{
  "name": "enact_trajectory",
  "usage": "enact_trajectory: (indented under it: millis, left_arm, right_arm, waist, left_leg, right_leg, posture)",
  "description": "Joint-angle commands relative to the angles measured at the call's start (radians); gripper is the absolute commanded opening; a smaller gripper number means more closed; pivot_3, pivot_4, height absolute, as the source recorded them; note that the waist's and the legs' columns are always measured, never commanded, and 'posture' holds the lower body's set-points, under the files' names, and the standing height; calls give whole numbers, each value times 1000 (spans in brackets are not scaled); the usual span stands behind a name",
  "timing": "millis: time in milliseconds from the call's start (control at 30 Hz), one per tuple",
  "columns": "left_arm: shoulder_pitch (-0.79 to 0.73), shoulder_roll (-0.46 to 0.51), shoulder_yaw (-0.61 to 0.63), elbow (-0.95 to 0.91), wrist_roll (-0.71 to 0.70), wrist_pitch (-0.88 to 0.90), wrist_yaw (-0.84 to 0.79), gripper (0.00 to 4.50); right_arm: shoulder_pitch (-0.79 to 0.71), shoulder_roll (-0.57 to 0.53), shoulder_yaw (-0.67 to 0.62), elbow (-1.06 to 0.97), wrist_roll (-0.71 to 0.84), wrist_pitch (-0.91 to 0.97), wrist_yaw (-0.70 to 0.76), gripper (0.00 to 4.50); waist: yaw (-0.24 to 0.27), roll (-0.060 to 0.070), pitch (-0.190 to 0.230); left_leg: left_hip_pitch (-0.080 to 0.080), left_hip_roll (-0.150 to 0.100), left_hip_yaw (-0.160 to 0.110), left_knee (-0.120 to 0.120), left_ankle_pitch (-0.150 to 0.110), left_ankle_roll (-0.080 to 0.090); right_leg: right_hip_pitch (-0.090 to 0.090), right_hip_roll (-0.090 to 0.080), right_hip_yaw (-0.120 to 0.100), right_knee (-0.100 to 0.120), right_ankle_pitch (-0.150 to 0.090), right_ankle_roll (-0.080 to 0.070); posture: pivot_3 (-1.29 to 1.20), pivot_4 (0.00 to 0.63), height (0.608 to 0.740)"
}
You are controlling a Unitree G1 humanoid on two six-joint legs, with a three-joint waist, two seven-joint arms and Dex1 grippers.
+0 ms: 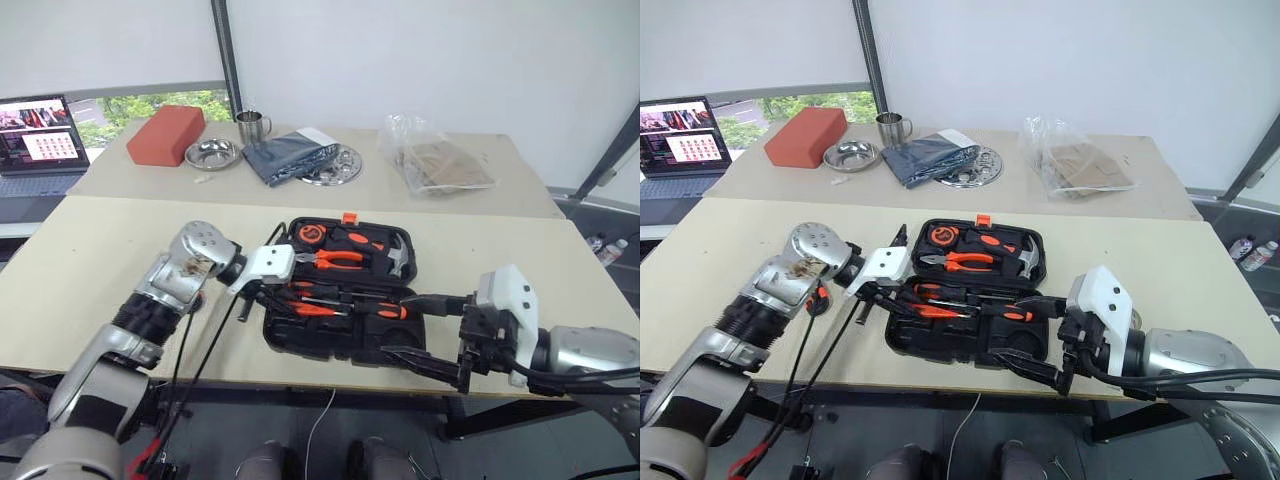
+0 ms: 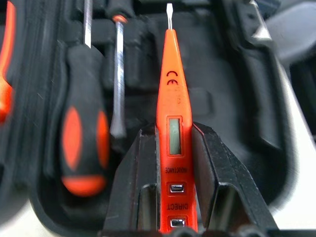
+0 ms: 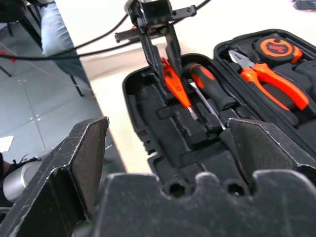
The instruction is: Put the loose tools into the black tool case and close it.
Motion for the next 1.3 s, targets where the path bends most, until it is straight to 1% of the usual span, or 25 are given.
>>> enact_trajectory:
  millis: [33, 200, 333, 500, 633, 767, 833, 867, 900, 1000, 1100, 1167, 1233, 1267, 1300]
  left_arm:
    - [-19, -16, -4, 15, 24, -14, 3, 433]
    - [-20, -30, -9, 53, 55, -16, 11, 433]
    - [-12, -34, 10, 25, 8, 49, -38, 433]
    - [-26, -63, 9, 16, 6, 93, -23, 433]
    - [-28, -62, -11, 49, 48, 52, -19, 433]
    - [-22, -46, -6, 43, 45, 65, -47, 433]
    - [-22, -36, 21, 16, 9, 88, -69, 1436]
    - [-23, -33, 42, 0, -20, 105, -82, 1565]
    - [-25, -27, 64, -17, -65, 129, -93, 1919]
    - [-27, -9, 108, -29, -137, 187, -102, 1919]
    - [-14, 3, 162, -3, -171, 213, -93, 1919]
    - [-1, -9, 193, 22, -187, 217, -58, 1919]
    - [22, -36, 213, 69, -175, 167, -2, 1405]
    - [32, -48, 216, 90, -166, 147, 18, 1223]
    - [39, -56, 218, 104, -160, 134, 30, 805]
  right_arm:
    - [6, 0, -25, -32, 23, -29, -24, 4500]
    - [3, -1, -20, -29, 25, -36, -42, 4500]
    - [-3, -3, -21, -12, 22, -43, -47, 4500]
    - [-7, 4, -4, -1, 12, -54, -56, 4500]
    - [-12, 8, 5, 3, 14, -60, -64, 4500]
    - [-15, 13, 2, 4, 25, -60, -73, 4500]
    - [-14, 15, 0, 3, 29, -60, -75, 4500]
    - [-12, 16, 0, 3, 31, -60, -76, 4500]
    - [-9, 18, 0, 2, 31, -60, -77, 4500]
    - [-2, 22, 2, 3, 33, -60, -79, 4500]
    - [11, 26, 1, 3, 32, -59, -78, 4500]
    - [16, 26, 0, 6, 29, -61, -75, 4500]
    - [19, 28, -2, 7, 28, -62, -76, 4500]
    - [19, 29, -2, 9, 28, -63, -77, 4500]
    - [18, 29, -3, 11, 28, -62, -77, 4500]
  waist:
    - [-1, 0, 0]
    - [0, 0, 0]
    - [0, 0, 0]
    - [0, 0, 0]
    - [0, 0, 0]
    - [0, 0, 0]
    - [-2, 0, 0]
    - [-3, 0, 0]
    - [-3, 0, 0]
    - [-2, 0, 0]
    - [-2, 0, 0]
    - [-2, 0, 0]
    - [-2, 0, 0]
    - [-1, 0, 0]
    - [0, 0, 0]
  left_leg:
    - [0, 0, 0, 0, 0, 0]
    - [1, 0, 0, 0, 0, 0]
    - [1, 0, 0, 0, 0, 1]
    - [1, 0, 0, 0, -1, 1]
    - [1, 0, 0, 0, 0, 1]
    - [1, 0, 0, 1, 0, 1]
    - [1, 0, 0, 0, 0, 1]
    - [1, 0, 0, 0, 0, 1]
    - [1, 0, 0, 0, 0, 1]
    - [0, 0, 0, 1, 0, 1]
    - [1, 0, 0, 1, 0, 1]
    - [1, 0, 0, 1, 0, 1]
    - [1, 0, 0, 1, 0, 1]
    - [1, 0, 0, 1, 0, 1]
    - [1, 0, 0, 1, 0, 1]
  right_leg:
    - [0, 0, 0, 0, 0, 0]
    - [1, -1, 0, 0, 0, 1]
    - [1, -1, 1, 0, -2, 5]
    - [1, -1, 2, 0, -2, 4]
    - [1, -1, 1, 0, -1, 2]
    - [1, -1, 1, 0, -1, 2]
    - [1, -1, 1, 0, -1, 2]
    - [1, 0, 2, 0, -1, 2]
    - [0, 0, 1, 0, -1, 2]
    - [0, 0, 1, 0, -1, 2]
    - [0, -1, 2, 0, -1, 2]
    - [0, 0, 1, 0, -1, 3]
    - [1, 0, 1, 0, -1, 3]
    - [1, -1, 2, 0, -1, 3]
    - [1, -1, 2, 0, -1, 3]
  posture:
    - [0, 150, 736]
    - [0, 150, 736]
    - [0, 150, 736]
    - [0, 150, 736]
    - [0, 150, 736]
    - [0, 150, 736]
    - [0, 150, 736]
    - [0, 150, 736]
    - [0, 150, 736]
    - [0, 150, 736]
    - [0, 150, 736]
    - [0, 150, 736]
    - [0, 150, 736]
    - [0, 150, 736]
    - [0, 150, 736]
